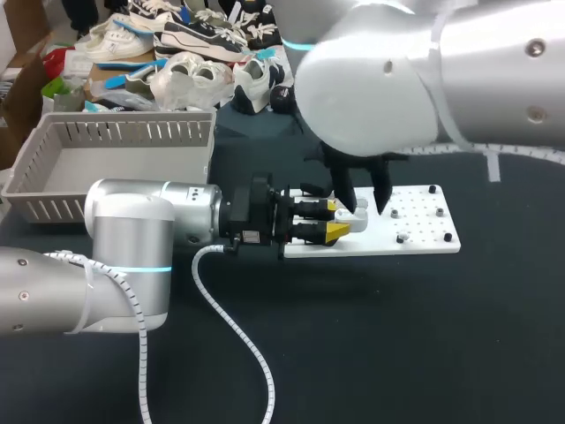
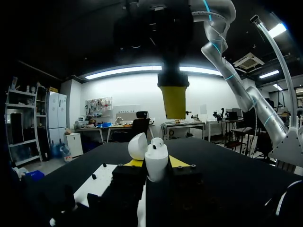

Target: Pick up each earbud case from the left stands, insert the matching earbuds, close the lid, and place the case in the box.

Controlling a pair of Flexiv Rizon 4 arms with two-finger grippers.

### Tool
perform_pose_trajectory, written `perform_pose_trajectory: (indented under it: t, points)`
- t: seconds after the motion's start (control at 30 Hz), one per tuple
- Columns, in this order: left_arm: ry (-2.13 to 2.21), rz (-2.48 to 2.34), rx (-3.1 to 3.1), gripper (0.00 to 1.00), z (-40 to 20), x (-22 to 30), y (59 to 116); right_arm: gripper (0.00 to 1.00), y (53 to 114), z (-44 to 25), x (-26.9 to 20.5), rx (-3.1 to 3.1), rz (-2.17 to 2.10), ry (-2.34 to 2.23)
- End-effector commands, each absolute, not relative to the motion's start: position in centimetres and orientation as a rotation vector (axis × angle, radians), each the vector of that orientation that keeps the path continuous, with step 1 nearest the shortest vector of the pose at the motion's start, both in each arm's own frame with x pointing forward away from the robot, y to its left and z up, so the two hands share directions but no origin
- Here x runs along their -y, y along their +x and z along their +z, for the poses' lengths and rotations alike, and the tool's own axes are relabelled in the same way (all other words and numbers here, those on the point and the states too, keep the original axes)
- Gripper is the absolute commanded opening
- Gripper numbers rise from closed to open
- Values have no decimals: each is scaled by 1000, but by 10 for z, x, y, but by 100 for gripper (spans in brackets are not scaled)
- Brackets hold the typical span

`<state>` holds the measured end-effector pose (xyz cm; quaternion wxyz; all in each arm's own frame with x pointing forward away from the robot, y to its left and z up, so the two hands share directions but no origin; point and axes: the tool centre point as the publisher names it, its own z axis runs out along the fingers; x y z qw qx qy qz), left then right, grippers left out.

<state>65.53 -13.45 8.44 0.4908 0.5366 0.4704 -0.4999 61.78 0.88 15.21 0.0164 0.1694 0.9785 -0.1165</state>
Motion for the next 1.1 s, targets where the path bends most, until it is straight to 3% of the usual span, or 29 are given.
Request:
perform_pose_trajectory:
  t: [0.03, 0.43, 0.77, 1.1]
  points:
    - [1301, -1211, -1142, 0, 84, 135, 655, 40, 597, 153, 19, -2900, -179, 475]
    - [1301, -1211, -1142, 0, 84, 135, 655, 51, 607, 150, 48, -2787, 35, 432]
    - [1301, -1211, -1142, 0, 84, 135, 655, 49, 625, 123, 60, -2749, 181, 477]
    - [1301, -1211, -1142, 0, 84, 135, 655, 56, 649, 91, 58, -2769, 214, 569]
